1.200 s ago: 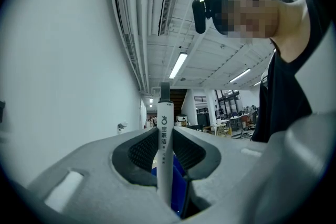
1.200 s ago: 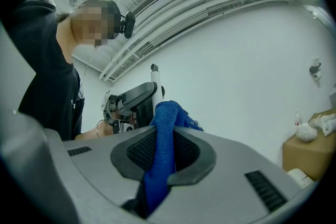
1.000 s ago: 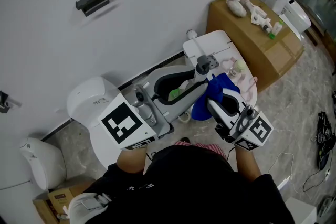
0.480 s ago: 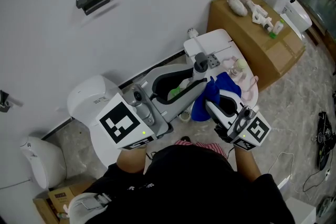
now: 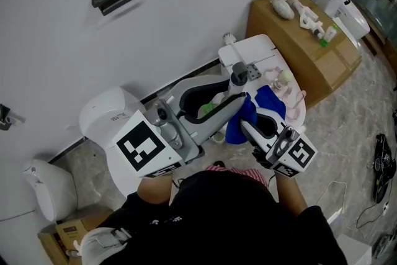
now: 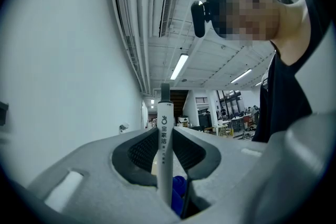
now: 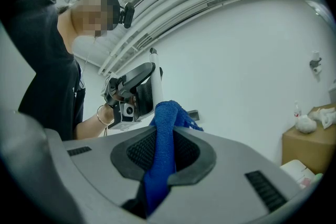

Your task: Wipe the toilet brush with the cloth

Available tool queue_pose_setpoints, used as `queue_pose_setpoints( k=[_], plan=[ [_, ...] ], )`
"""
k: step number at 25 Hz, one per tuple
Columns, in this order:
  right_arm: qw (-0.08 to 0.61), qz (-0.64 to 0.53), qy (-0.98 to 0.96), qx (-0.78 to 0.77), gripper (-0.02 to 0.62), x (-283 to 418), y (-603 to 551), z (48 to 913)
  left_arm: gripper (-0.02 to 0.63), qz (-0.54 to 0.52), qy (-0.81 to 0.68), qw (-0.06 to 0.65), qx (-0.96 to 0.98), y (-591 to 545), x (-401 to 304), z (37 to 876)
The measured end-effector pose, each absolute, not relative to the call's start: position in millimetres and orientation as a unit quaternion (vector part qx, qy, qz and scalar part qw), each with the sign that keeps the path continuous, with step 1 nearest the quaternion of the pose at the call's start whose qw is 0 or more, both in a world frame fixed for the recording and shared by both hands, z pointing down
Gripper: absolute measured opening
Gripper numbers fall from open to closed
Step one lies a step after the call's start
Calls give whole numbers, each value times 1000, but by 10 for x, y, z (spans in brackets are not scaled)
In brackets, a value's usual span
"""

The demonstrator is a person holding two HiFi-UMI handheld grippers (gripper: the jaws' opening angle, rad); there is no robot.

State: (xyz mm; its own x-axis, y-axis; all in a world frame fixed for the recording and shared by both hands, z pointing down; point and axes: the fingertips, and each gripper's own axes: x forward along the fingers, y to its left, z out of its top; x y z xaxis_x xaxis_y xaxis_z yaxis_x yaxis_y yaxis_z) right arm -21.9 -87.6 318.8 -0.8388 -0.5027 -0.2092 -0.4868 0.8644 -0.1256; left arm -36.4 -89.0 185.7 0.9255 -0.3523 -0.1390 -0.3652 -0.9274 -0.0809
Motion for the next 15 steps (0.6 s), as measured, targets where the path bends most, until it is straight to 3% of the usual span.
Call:
queue_pose_setpoints(
  k=[15],
  plan=[
    [85, -50, 961, -260, 63, -430, -906, 3443, 91, 58, 184, 53, -980, -892, -528, 1859]
  ],
)
